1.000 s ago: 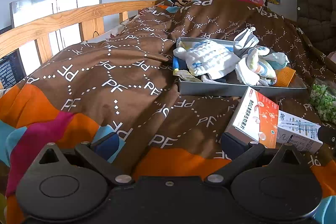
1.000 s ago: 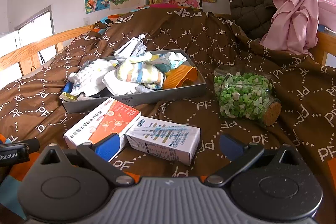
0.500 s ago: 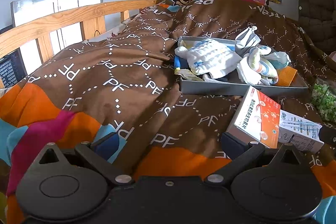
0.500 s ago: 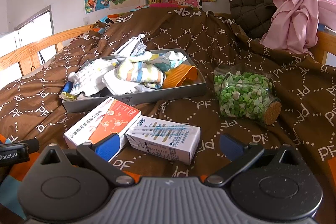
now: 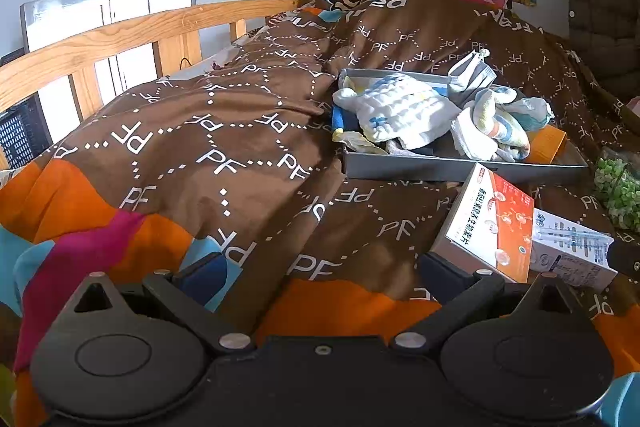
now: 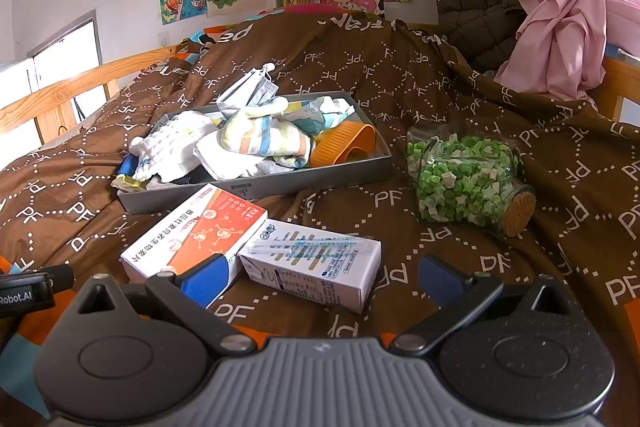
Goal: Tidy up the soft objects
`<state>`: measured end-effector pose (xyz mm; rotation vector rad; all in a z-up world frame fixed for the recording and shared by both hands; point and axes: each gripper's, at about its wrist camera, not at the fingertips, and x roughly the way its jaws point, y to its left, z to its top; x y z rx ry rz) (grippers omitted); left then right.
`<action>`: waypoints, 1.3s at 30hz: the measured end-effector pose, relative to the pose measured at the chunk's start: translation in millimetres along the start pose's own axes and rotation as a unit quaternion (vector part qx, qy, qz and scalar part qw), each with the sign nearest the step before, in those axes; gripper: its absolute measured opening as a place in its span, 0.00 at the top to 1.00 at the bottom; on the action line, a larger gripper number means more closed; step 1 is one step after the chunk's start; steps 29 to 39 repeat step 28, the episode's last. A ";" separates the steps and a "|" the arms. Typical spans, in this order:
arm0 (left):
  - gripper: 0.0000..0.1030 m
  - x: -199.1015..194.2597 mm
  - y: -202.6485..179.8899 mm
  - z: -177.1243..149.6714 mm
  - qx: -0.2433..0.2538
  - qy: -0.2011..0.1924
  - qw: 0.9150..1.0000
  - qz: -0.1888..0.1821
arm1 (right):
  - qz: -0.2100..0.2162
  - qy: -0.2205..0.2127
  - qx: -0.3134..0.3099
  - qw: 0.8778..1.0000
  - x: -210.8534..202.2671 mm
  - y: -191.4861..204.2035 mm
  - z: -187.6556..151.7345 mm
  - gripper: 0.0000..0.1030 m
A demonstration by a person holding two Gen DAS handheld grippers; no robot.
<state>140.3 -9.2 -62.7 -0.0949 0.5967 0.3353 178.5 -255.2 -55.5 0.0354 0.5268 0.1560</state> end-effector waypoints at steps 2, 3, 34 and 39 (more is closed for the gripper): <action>0.01 -0.3 -0.5 0.2 0.000 0.001 1.000 -0.001 | -0.001 0.001 0.001 1.000 0.1 -0.3 -1.5 0.00; 0.01 -0.5 -0.7 0.3 0.000 0.002 1.000 -0.001 | -0.002 0.001 0.001 1.000 0.4 0.3 -1.9 0.00; 0.01 1.4 -0.5 -0.5 0.000 0.015 1.000 -0.002 | -0.006 0.012 0.004 1.000 -0.7 1.8 -1.1 0.00; 0.01 1.4 -0.5 -0.5 0.000 0.015 1.000 -0.002 | -0.006 0.012 0.004 1.000 -0.7 1.8 -1.1 0.00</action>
